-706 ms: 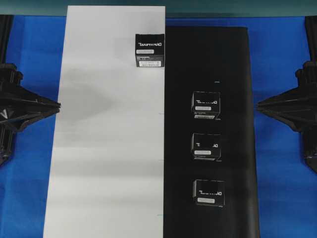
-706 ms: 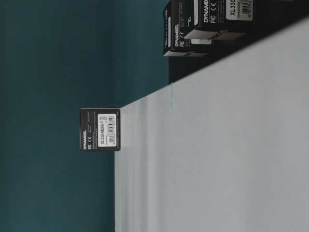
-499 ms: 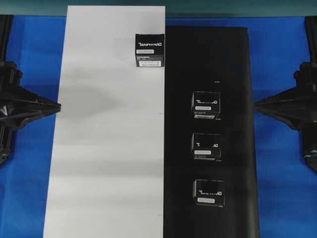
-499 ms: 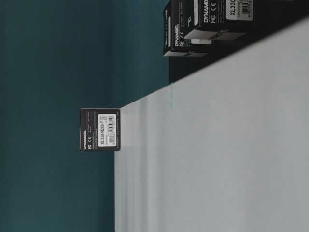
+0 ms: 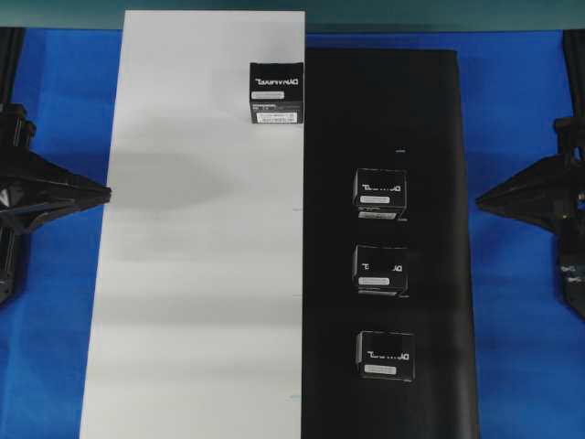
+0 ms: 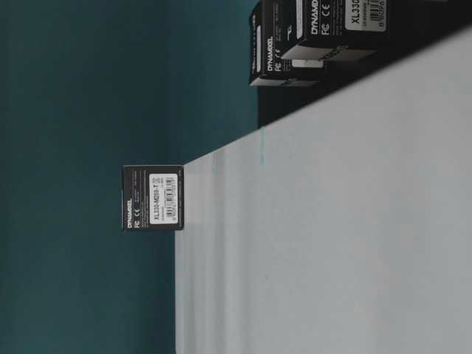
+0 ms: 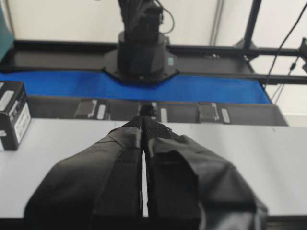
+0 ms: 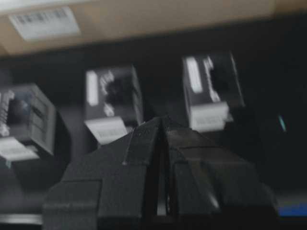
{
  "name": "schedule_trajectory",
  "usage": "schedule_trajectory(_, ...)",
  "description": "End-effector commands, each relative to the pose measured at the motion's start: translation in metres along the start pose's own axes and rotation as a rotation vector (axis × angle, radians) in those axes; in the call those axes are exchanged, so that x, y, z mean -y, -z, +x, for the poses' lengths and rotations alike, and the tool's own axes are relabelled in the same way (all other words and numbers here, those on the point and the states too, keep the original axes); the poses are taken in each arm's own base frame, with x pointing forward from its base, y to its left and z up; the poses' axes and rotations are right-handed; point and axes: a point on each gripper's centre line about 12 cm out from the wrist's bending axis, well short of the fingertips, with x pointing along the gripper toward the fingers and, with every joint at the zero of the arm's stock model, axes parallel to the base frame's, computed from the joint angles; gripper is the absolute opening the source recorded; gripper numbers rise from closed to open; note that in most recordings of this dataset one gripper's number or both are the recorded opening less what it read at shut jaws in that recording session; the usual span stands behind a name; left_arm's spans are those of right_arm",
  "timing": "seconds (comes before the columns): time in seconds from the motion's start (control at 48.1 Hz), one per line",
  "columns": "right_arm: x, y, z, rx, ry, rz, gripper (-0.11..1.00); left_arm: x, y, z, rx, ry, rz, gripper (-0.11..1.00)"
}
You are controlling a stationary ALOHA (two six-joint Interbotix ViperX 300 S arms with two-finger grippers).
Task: Place the box from the black base onto the white base.
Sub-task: 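Move the right gripper over the top box on the black base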
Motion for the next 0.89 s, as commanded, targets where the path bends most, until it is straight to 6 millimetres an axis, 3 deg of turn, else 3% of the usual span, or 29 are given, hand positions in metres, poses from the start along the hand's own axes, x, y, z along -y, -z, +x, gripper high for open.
schedule_trajectory(0.0, 0.007, -0.005, -0.002, -0.032, 0.035, 0.011, 0.06, 0.001, -0.012, 0.001, 0.021, 0.002, 0.0, -0.01)
schedule_trajectory(0.291, 0.039, 0.009, 0.009, -0.161, 0.175, 0.066, 0.06, 0.001, -0.013, 0.001, 0.017, 0.003, 0.0, -0.01)
schedule_trajectory(0.872, 0.05, 0.023, 0.063, -0.391, 0.152, -0.056, 0.11, 0.001, -0.015, 0.0, 0.023, 0.004, -0.008, -0.01)
